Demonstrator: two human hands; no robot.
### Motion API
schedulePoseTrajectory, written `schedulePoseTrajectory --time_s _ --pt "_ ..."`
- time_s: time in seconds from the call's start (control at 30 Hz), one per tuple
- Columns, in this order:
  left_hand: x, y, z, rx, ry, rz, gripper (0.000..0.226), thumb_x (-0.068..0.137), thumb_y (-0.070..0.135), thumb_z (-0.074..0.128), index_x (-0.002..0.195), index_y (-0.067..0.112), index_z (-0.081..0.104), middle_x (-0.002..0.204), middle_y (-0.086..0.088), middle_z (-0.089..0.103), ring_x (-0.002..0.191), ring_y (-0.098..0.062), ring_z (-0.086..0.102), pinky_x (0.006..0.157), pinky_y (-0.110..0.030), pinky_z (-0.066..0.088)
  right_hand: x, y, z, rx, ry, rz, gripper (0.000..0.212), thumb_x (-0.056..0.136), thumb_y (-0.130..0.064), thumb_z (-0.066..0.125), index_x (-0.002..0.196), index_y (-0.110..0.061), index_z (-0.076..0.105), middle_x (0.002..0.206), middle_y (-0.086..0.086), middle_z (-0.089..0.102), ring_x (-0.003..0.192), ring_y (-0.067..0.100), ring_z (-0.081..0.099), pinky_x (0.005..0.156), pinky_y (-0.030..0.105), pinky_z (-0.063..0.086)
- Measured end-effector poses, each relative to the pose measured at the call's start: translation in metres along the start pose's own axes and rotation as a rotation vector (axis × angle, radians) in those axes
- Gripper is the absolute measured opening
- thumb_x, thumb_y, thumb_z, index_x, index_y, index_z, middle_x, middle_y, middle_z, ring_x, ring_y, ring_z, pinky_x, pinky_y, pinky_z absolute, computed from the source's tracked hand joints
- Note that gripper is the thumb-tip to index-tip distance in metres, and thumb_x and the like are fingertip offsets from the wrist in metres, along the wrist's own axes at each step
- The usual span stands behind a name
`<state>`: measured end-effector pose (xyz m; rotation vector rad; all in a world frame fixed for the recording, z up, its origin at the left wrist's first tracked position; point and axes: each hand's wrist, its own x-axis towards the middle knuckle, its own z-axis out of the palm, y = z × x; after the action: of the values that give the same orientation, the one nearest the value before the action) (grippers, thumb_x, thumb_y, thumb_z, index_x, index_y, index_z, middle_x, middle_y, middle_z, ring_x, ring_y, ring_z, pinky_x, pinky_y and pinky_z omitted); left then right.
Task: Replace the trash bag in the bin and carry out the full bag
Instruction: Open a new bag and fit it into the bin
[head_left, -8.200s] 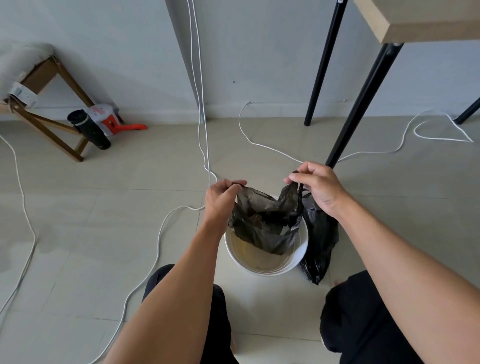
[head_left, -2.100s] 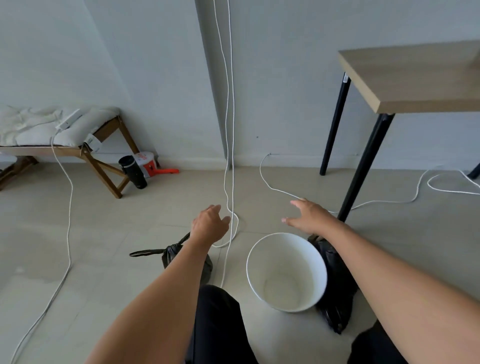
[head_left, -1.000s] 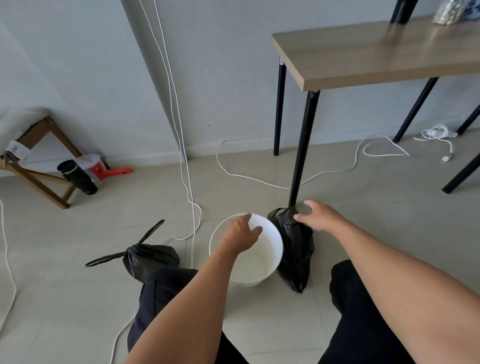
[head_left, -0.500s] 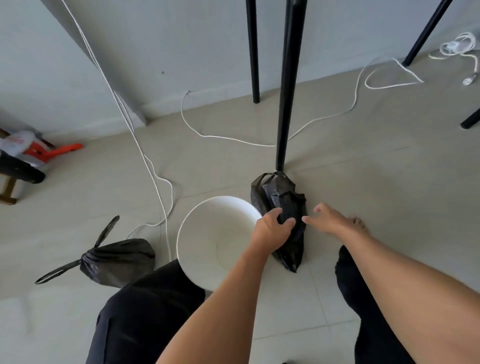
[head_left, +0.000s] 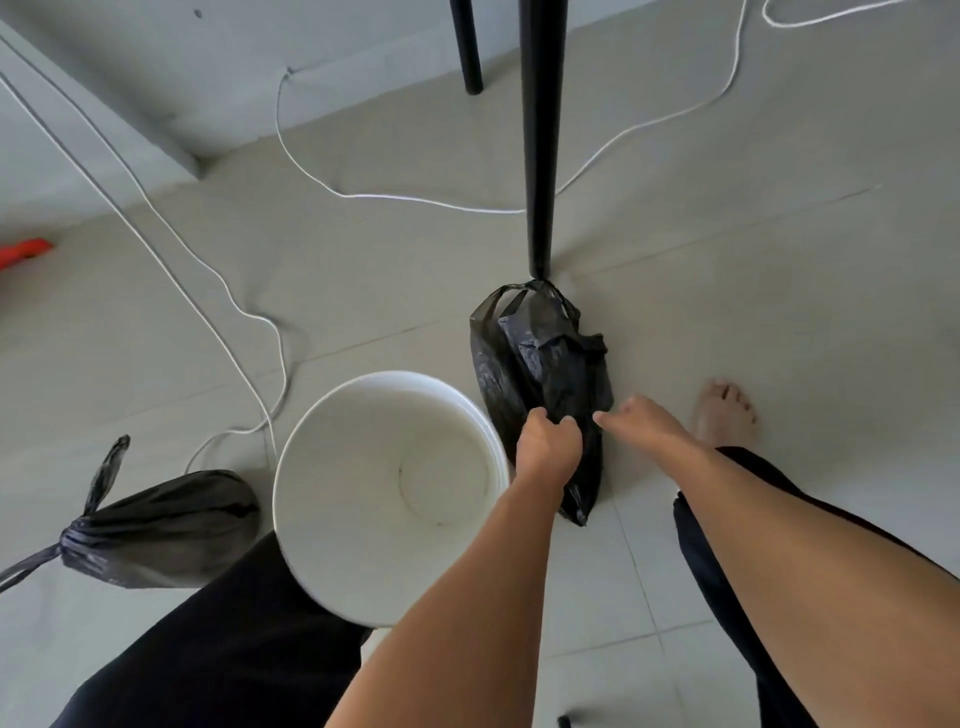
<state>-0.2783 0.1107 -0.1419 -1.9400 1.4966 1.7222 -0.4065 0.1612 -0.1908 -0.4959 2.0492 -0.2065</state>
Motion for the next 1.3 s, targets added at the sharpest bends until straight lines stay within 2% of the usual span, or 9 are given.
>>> schedulePoseTrajectory --time_s 0.1,0.2,0.37,0.57,0.73,0.87,1.0,1.17,1.3 --pt "0.017 -0.001 0.001 -0.047 0.011 -0.036 0.059 0.093 0.022 0.04 0.15 0.013 0.026 0.149 -0.007 0.037 0.131 -0.028 0.042 0.107 -0.044 0.04 0.021 -0.006 0.01 0.024 -0.044 0.018 0.038 0.09 -0.051 0.054 0.097 -0.013 0.055 0.097 0.005 0.057 0.088 0.023 0.057 0.071 0.032 0.04" --pt "0.031 -0.006 -0.002 -0.097 0.018 -0.095 0.066 0.088 0.011 0.036 0.151 0.015 0.021 0.153 -0.007 0.032 0.135 -0.029 0.038 0.108 -0.047 0.039 0.04 -0.019 0.024 0.079 0.004 0.056 0.078 0.084 -0.059 0.058 0.14 -0.008 0.041 0.141 0.012 0.05 0.127 0.032 0.049 0.095 0.037 0.041" --pt "0.047 -0.015 0.001 -0.104 0.034 -0.139 0.068 0.086 0.011 0.036 0.151 0.019 0.019 0.152 -0.006 0.032 0.131 -0.031 0.042 0.104 -0.05 0.042 0.052 -0.045 0.049 0.055 0.139 0.105 0.107 0.063 -0.066 0.076 0.142 -0.008 0.032 0.137 0.017 0.048 0.126 0.038 0.048 0.094 0.044 0.048" --pt "0.06 -0.028 0.009 -0.12 0.047 -0.246 0.069 0.074 0.016 0.043 0.141 0.017 0.029 0.133 -0.01 0.048 0.115 -0.034 0.053 0.096 -0.051 0.048 0.07 -0.04 0.05 -0.022 0.106 0.076 0.033 0.089 -0.019 0.059 0.118 -0.004 0.06 0.123 0.019 0.061 0.111 0.038 0.058 0.084 0.034 0.047" --pt "0.075 -0.044 0.025 -0.279 0.264 -0.382 0.099 0.07 0.043 0.075 0.147 0.011 0.023 0.148 -0.014 0.038 0.134 -0.037 0.041 0.108 -0.051 0.038 0.064 0.004 0.025 0.324 -0.006 0.028 0.024 0.088 -0.009 0.066 0.112 -0.013 0.064 0.113 0.011 0.069 0.092 0.025 0.063 0.075 0.032 0.051" --pt "0.077 -0.044 0.031 -0.497 0.252 -0.402 0.134 0.058 0.057 0.084 0.154 0.016 0.001 0.159 -0.005 0.02 0.145 -0.029 0.026 0.117 -0.047 0.026 0.043 0.026 -0.008 0.584 -0.178 0.105 0.036 0.091 0.0 0.06 0.125 -0.013 0.057 0.123 0.008 0.063 0.115 0.03 0.057 0.101 0.059 0.043" --pt "0.065 -0.029 0.026 -0.724 -0.048 -0.311 0.099 0.066 0.034 0.087 0.146 0.012 0.034 0.142 -0.006 0.052 0.123 -0.026 0.055 0.105 -0.043 0.044 0.019 0.03 -0.04 0.643 -0.261 0.05 0.033 0.09 0.004 0.06 0.12 -0.012 0.06 0.117 0.009 0.068 0.106 0.028 0.064 0.092 0.055 0.051" --pt "0.028 0.015 0.007 -0.525 0.001 0.022 0.026 0.081 0.007 0.072 0.107 0.009 0.069 0.095 -0.003 0.074 0.085 -0.019 0.071 0.067 -0.025 0.057 -0.023 0.006 -0.078 0.622 -0.237 -0.09 0.024 0.09 0.004 0.061 0.102 -0.016 0.065 0.102 0.008 0.073 0.094 0.022 0.068 0.071 0.039 0.055" --pt "-0.018 0.048 -0.028 -0.422 0.099 0.278 0.01 0.081 0.015 0.071 0.09 0.02 0.071 0.085 0.008 0.074 0.079 -0.01 0.071 0.07 -0.024 0.057 -0.072 -0.026 -0.106 0.605 -0.167 -0.237 0.022 0.089 0.002 0.063 0.097 -0.018 0.065 0.097 0.005 0.072 0.092 0.02 0.067 0.073 0.034 0.053"
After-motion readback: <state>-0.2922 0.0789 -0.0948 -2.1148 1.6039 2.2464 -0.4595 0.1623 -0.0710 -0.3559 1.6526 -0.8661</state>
